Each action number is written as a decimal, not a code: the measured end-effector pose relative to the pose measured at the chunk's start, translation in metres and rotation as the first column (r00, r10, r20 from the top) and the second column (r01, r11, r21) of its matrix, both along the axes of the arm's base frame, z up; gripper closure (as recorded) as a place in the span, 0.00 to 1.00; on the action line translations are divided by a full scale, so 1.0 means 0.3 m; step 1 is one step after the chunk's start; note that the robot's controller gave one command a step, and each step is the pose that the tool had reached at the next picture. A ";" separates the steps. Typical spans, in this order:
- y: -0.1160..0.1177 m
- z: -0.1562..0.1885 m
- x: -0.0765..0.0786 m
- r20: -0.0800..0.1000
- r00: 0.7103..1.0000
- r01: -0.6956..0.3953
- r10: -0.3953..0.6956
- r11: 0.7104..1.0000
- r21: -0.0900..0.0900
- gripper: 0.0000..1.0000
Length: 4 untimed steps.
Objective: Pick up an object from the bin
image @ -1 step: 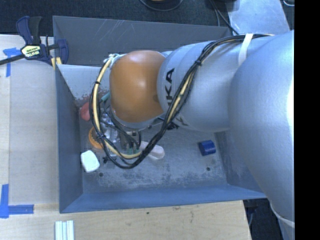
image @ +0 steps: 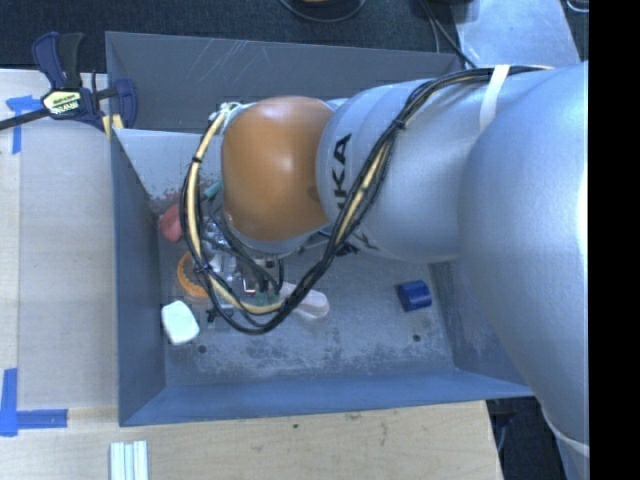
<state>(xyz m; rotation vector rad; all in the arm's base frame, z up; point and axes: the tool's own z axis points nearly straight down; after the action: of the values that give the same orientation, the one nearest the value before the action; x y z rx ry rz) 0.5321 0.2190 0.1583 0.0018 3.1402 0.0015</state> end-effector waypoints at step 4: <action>-0.029 -0.295 0.143 0.004 0.683 -0.730 0.730 0.683 -0.002 0.00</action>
Offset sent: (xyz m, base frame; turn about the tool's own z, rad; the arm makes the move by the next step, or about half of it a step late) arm 0.0507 -0.0144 -0.0114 -0.3212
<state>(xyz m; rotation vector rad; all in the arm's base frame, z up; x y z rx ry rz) 0.5750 0.2103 0.0698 -1.2463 2.8779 0.0022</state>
